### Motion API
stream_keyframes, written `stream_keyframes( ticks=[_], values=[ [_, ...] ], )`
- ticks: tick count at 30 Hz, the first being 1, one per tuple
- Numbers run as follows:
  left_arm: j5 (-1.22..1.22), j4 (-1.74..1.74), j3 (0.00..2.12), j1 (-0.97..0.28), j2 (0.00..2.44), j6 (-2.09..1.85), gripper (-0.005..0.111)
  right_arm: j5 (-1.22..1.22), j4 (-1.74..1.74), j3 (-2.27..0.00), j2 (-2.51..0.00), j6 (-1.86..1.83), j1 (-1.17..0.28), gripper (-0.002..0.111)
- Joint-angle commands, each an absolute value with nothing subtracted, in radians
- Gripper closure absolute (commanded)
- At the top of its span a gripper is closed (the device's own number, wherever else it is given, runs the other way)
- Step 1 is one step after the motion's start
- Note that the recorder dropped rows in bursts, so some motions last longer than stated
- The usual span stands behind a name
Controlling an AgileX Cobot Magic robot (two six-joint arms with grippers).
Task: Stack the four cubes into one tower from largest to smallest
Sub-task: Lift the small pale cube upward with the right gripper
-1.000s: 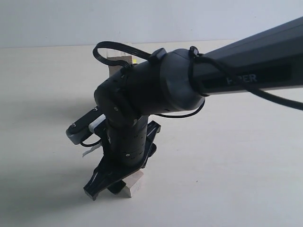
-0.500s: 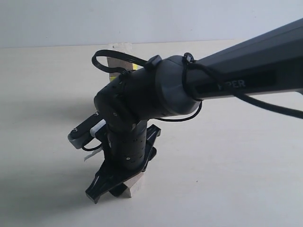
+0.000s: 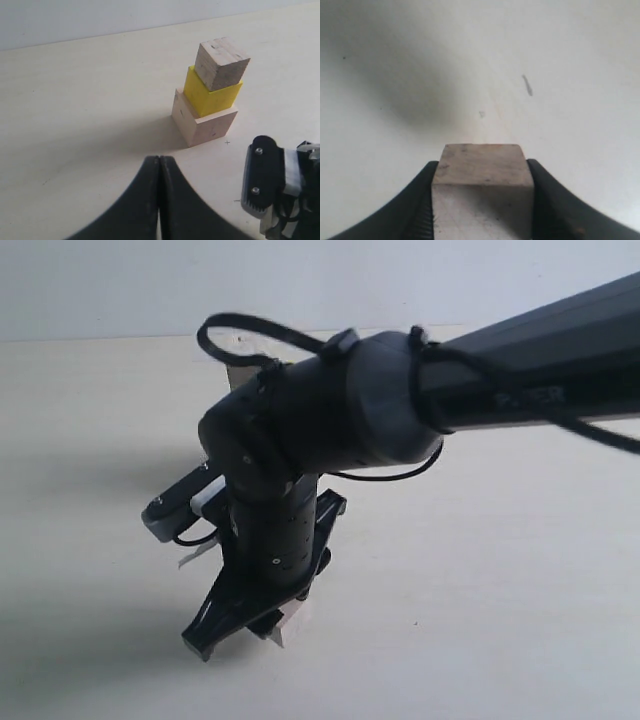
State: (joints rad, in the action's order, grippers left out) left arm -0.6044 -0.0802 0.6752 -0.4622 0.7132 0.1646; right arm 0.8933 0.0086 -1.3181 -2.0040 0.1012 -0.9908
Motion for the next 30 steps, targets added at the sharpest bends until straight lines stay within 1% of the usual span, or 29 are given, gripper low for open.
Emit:
stream_keyframes(
  ticks=[1,4,8,11,14,17,22,26,30],
  values=[
    [-0.603,-0.069,0.672,-0.464,0.717,0.159,0.107,0.911,-0.040,-1.309,-1.855,0.098,-0.992,0.108],
    [-0.603,-0.069,0.672,-0.464,0.717,0.159,0.107,0.832,-0.065,-1.248,-1.728,0.109,-0.992,0.108],
    [-0.606,-0.069,0.672,-0.464,0.717,0.158,0.107,0.723,-0.170,-1.108,-1.550,0.196,-0.968,0.108],
    [-0.603,-0.069,0.672,-0.464,0.717,0.158,0.107,0.683,-0.301,-1.027,-1.445,0.326,-0.897,0.108],
    [-0.603,-0.069,0.672,-0.464,0.717,0.158,0.107,0.639,-0.437,-1.004,-1.367,0.476,-0.801,0.108],
    [-0.603,-0.069,0.672,-0.464,0.717,0.158,0.107,0.554,-0.533,-1.004,-1.334,0.556,-0.691,0.108],
    [-0.609,-0.069,0.672,-0.464,0.717,0.158,0.107,0.386,-0.532,-1.004,-1.349,0.559,-0.532,0.108],
    [-0.624,-0.069,0.672,-0.464,0.717,0.152,0.107,0.173,-0.535,-1.004,-1.381,0.464,-0.457,0.108],
    [-0.650,-0.069,0.672,-0.464,0.717,0.152,0.107,-0.059,-0.535,-1.004,-1.438,0.283,-0.423,0.108]
  ],
)
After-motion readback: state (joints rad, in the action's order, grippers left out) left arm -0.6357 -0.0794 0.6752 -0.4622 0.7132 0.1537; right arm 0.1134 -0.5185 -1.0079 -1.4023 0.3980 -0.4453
